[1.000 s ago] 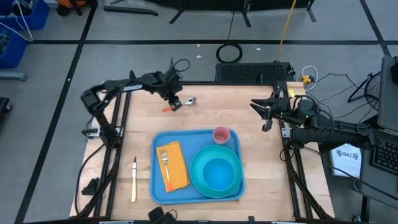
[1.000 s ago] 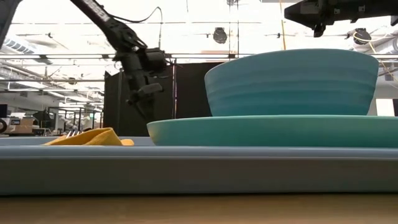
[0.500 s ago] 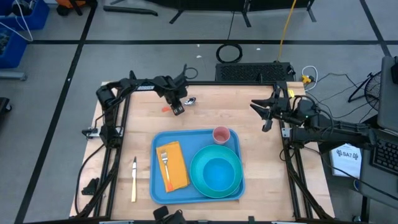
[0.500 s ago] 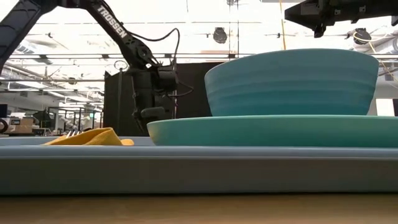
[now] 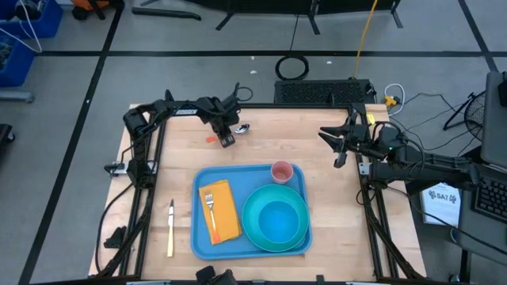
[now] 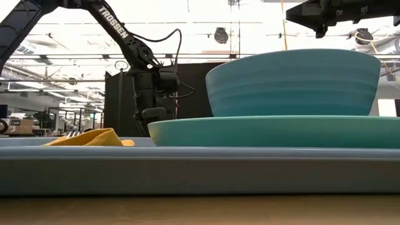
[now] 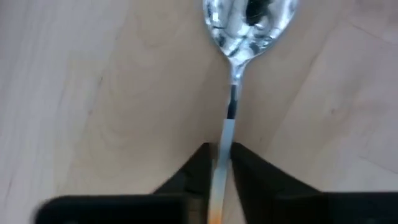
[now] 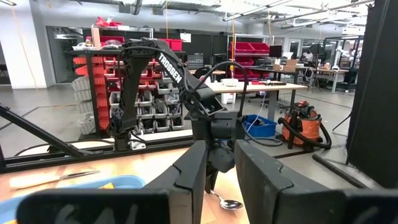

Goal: Set up tray
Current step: Put the orange spoon on the yellow napkin

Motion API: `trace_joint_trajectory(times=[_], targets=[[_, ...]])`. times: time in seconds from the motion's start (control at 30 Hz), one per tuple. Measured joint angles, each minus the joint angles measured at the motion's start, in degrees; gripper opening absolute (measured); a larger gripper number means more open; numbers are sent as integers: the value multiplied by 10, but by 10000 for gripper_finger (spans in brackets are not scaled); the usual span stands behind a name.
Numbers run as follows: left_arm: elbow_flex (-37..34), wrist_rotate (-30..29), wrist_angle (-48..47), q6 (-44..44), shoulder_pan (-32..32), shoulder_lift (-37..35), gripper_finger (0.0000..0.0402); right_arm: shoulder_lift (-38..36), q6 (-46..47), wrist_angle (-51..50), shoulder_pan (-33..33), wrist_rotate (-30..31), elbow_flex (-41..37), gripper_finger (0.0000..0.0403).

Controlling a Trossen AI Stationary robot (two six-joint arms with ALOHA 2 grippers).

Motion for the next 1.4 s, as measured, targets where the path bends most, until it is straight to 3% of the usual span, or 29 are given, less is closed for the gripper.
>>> trace_joint_trajectory(times=[0.1, 0.47, 0.67, 0.83, 1.0, 1.13, 1.27, 1.4], targets=[[0, 4, -8, -9, -3, 0, 15, 0, 0, 0, 0, 0, 0, 77], [-4, 50, 37, -111, -5, -19, 9, 0, 0, 0, 0, 0, 0, 77], [-21, 23, 65, -165, -37, -90, 9, 0, 0, -2, 0, 0, 0, 77], [-128, -1, 193, -286, -109, -210, 9, 0, 0, -10, 0, 0, 0, 77], [-277, -119, 332, -479, -271, -336, 9, 0, -2, -12, 0, 0, 0, 77], [-349, -303, 389, -650, -439, -395, 9, 0, -9, -14, 0, 0, 0, 77], [-361, -459, 384, -827, -588, -392, 9, 0, -9, -12, 0, 1, 0, 77], [-350, -552, 394, -981, -679, -337, 8, 0, 6, 0, 0, 1, 0, 77]])
